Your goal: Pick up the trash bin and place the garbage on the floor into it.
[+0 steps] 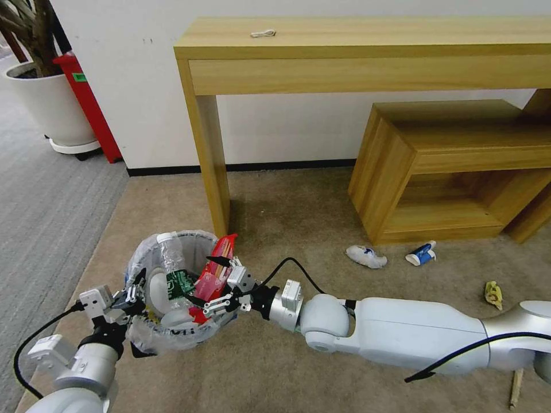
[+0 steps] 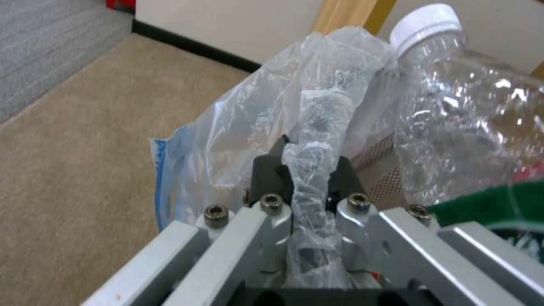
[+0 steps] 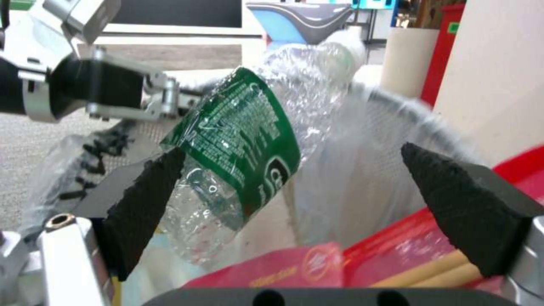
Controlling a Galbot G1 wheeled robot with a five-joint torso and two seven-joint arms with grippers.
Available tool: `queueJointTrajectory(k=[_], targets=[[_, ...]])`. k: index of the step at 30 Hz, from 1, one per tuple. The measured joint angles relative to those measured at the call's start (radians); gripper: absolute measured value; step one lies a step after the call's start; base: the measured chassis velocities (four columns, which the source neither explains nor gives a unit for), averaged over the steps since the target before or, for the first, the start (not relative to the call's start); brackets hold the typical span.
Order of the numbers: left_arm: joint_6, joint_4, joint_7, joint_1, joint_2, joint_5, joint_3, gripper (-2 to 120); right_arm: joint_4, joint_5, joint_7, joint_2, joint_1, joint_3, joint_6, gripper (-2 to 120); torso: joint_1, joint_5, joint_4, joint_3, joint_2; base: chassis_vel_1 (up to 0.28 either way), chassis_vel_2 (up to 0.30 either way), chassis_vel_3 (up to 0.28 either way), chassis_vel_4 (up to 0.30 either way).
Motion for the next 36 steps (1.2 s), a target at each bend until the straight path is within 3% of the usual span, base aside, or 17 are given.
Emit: queueJointTrajectory(k=[9,18,32,36], targets=[[0.013,0.020,-0.015,0.010,0.039,-0.044,-0.008,3,0.010,0.002,-0.002,-0.004,0.013,0.001,0.005,97,0.000,0.0000,0.0001,0.000,0.000,0.000,0.000,0.000,0.000],[0.013,0.094,-0.013,-0.027,0.098,-0.071,-0.005,3,0.003,-0.007,-0.002,-0.015,-0.009,0.016,0.012,97,0.000,-0.0001,0.0000,0.000,0.000,0.000,0.000,0.000,0.000],[0.012,0.084,-0.020,-0.029,0.082,-0.083,-0.006,3,-0.006,-0.013,0.007,-0.004,-0.015,0.020,0.017,97,0.000,0.0001,0.0001,0.000,0.000,0.000,0.000,0.000,0.000],[0.009,0.089,-0.015,-0.021,0.080,-0.075,-0.011,3,0.007,0.008,0.037,0.003,-0.032,0.072,0.004,97,0.000,0.0000,0.0002,0.000,0.000,0.000,0.000,0.000,0.000]])
